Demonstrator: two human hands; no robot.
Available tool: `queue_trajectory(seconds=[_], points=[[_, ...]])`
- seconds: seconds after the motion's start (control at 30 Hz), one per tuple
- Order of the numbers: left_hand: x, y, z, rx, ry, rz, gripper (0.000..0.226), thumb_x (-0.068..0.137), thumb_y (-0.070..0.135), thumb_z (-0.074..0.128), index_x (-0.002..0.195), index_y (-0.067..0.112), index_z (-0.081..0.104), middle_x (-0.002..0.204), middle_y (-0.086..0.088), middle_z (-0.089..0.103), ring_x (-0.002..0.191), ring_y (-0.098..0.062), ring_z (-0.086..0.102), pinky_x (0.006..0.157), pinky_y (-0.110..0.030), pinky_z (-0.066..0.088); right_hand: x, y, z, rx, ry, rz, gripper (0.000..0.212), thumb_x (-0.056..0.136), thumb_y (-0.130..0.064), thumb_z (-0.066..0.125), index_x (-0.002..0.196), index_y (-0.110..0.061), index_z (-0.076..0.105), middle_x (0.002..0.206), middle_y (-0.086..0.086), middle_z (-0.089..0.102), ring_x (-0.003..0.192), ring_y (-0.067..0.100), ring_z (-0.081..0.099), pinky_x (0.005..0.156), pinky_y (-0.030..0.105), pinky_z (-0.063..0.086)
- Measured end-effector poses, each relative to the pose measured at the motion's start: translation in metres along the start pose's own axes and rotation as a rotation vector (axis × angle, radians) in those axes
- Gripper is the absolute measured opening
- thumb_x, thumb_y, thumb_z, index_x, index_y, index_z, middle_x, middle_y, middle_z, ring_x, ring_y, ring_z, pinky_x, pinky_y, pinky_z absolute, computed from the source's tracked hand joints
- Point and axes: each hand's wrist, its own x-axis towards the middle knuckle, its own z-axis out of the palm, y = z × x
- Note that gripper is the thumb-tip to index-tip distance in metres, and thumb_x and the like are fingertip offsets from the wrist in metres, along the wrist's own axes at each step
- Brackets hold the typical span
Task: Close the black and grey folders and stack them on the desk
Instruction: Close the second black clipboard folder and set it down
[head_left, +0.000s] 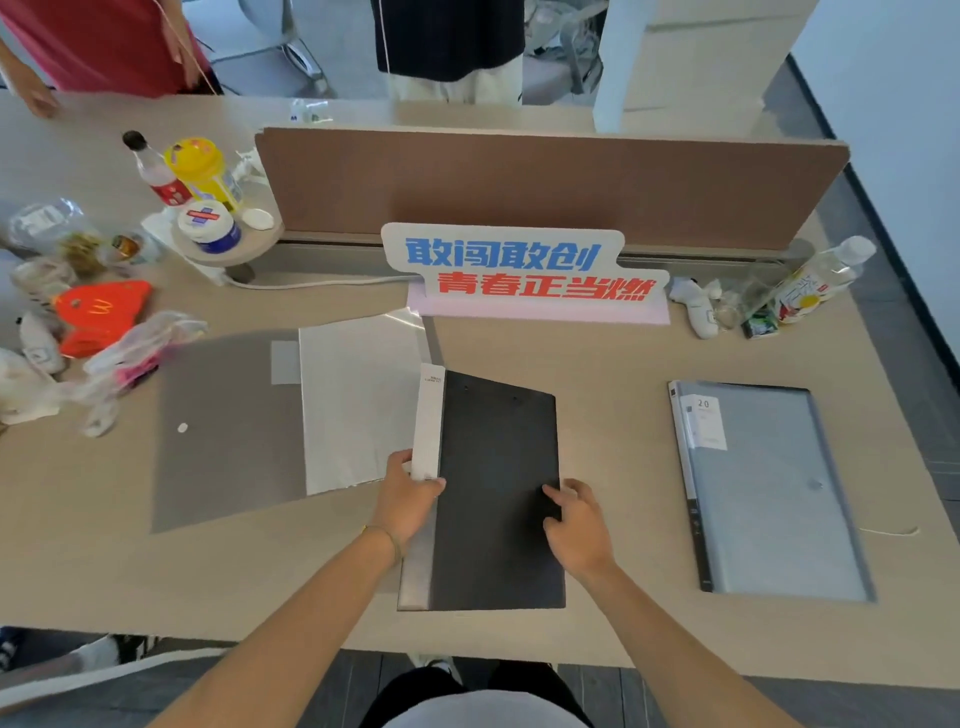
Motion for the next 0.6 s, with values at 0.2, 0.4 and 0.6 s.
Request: queue_trajectory(seconds=[0.2,0.4,0.6], points=[[-0.029,0.005,0.005,-0.072,-0.019,0.093,0.045,0.097,0.012,0.058,0.134,0.029,0.04,0.125,-0.006,0.063,0.107,-0.018,0.063,0.08,-0.023,0.049,-0.006,0.002,-0.021,0.413,0.023,0.098,0.059,0.096,-0.014,0.059,0.15,-0.025,0.039,0.152,0.004,0.043,0.132,0.027,0.052,0.113,0.042,0.041],[-0.053,0.031,0.029,-0.116,-0.092,0.192,0.049,0.1,0.024,0.057,0.138,0.045,0.034,0.127,0.005,0.059,0.114,-0.023,0.061,0.1,-0.046,0.053,-0.023,-0.005,-0.075,0.849,0.103,0.128,0.046,0.097,-0.011,0.055,0.14,-0.027,0.05,0.126,-0.011,0.064,0.107,0.007,0.061,0.092,0.027,0.049],[-0.062,0.058,0.102,-0.124,-0.145,0.249,0.04,0.104,0.02,0.05,0.135,0.043,0.039,0.123,0.014,0.057,0.112,-0.014,0.059,0.091,-0.025,0.052,-0.034,0.016,-0.146,0.675,0.412,0.089,0.058,0.093,-0.015,0.062,0.147,-0.025,0.045,0.133,-0.004,0.054,0.124,0.018,0.052,0.108,0.037,0.043]])
